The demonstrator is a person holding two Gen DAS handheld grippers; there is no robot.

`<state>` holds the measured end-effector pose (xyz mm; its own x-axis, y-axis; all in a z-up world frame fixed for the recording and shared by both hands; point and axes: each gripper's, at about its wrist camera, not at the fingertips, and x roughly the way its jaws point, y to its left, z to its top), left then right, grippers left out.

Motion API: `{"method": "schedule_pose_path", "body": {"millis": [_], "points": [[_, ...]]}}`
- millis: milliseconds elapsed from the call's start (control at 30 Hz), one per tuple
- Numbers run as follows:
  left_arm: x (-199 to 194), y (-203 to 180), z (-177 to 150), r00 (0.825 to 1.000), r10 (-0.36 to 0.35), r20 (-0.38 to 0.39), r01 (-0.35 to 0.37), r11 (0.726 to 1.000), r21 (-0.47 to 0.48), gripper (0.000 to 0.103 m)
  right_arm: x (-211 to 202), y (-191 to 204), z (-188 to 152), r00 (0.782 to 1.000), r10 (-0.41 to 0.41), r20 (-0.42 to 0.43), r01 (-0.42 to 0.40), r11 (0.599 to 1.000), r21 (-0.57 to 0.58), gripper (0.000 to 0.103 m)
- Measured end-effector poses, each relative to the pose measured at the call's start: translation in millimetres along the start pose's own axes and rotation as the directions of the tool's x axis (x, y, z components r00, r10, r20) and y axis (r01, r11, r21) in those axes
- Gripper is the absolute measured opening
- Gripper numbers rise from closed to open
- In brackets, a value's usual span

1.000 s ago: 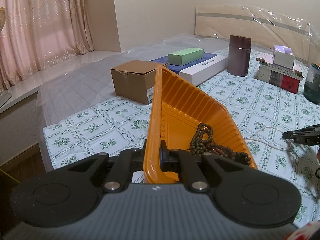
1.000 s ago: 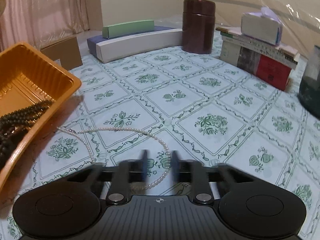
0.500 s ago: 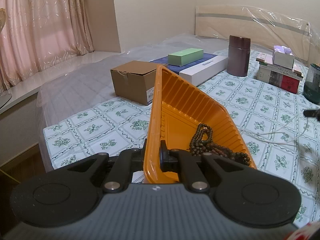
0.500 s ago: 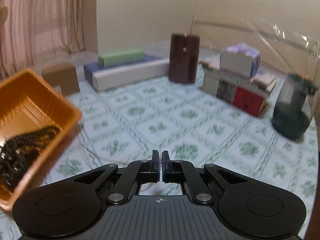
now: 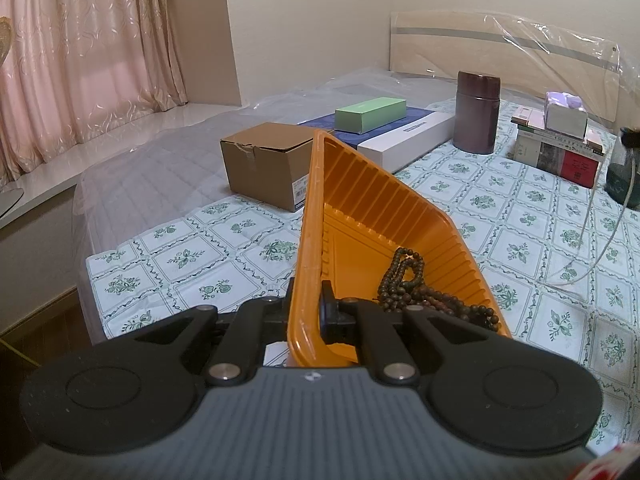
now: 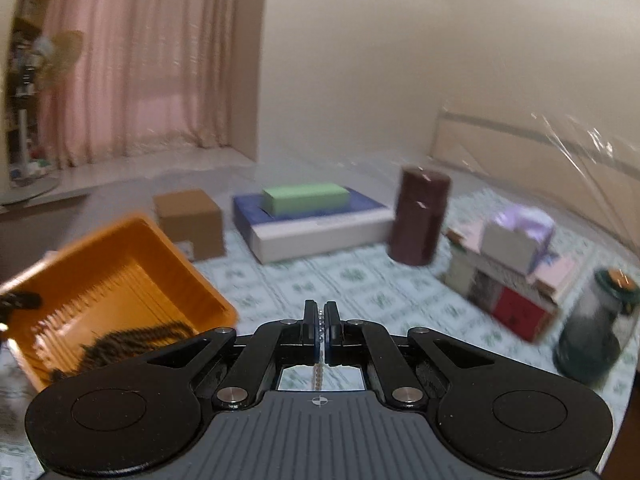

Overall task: Organize jewelry
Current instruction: 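Lift the pearl strand with the right gripper and lower it into the tray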

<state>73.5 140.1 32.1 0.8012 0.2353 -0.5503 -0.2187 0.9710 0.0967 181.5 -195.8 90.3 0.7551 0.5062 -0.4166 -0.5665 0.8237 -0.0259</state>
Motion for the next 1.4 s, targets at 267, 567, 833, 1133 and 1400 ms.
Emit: {"method": "schedule_pose_path", "body": {"millis": [267,567,833,1133,1400], "points": [[-1.6,-0.9,1.4,1.000,-0.003,0.001,0.003,1.000,-0.004,0.007,-8.7,32.8,39.8,0.988,0.144,0.059,-0.141,0.989,-0.049,0.002],[-2.3,1.4,0.4,1.000,-0.008,0.003,0.008,1.000,-0.013,0.007,-3.7,77.6,75.7,0.948,0.300,0.107,-0.294,0.953,-0.071,0.002],[-2.2,4.5,-1.6,1.000,-0.012,0.005,0.012,1.000,-0.018,0.007,20.0,122.0,92.6,0.906,0.413,0.089,-0.403,0.908,-0.117,0.002],[-2.2,5.4,-2.7,1.000,-0.014,0.006,0.014,1.000,-0.023,0.007,77.9,146.5,76.5,0.915,0.403,-0.005,-0.400,0.906,-0.137,0.002],[-1.8,6.4,-3.2,1.000,-0.015,0.005,0.015,1.000,-0.026,0.007,119.7,137.6,48.0,0.907,0.394,-0.146,-0.406,0.912,-0.061,0.002]]}}
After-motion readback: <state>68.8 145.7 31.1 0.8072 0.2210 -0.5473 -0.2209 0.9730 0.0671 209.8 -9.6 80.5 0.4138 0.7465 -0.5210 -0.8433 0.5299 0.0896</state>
